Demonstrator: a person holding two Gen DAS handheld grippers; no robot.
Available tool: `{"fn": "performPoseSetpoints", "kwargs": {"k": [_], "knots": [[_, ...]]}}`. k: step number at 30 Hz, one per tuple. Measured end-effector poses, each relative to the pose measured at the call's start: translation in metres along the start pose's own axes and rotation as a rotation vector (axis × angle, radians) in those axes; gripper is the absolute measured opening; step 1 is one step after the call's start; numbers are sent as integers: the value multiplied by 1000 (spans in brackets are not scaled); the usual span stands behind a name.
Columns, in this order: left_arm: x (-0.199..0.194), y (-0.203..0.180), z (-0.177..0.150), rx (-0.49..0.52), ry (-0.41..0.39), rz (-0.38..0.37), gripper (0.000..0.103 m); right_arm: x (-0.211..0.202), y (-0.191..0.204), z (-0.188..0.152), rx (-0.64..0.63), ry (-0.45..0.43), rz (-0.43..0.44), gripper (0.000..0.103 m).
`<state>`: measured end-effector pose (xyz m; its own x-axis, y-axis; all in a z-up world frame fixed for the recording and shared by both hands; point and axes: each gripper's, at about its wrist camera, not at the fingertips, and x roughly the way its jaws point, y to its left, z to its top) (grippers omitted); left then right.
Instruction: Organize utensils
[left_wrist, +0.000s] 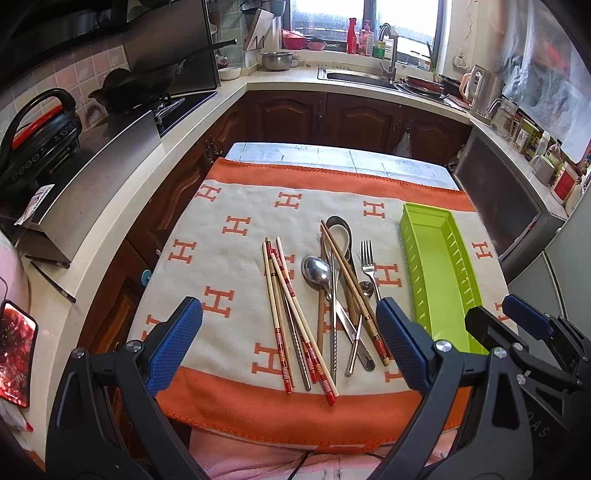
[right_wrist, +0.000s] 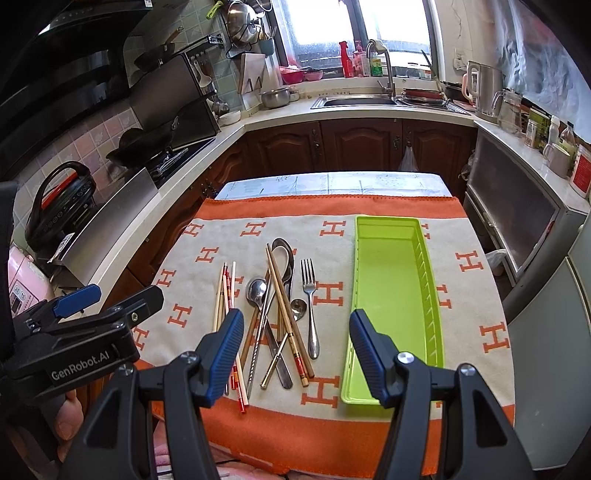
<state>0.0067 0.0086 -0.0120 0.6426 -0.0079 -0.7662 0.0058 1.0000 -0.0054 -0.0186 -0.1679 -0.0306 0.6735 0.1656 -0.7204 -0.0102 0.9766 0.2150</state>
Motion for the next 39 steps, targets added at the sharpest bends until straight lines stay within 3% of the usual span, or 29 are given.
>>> {"fn": "performPoseSetpoints", "kwargs": {"k": [16,39], "knots": [[4,2,-3,-1,10,0,94,4,2,-3,-7,17,6,60],[69,12,8,-31,124,-7,94,41,-1,3,7,96,-6,60]]}}
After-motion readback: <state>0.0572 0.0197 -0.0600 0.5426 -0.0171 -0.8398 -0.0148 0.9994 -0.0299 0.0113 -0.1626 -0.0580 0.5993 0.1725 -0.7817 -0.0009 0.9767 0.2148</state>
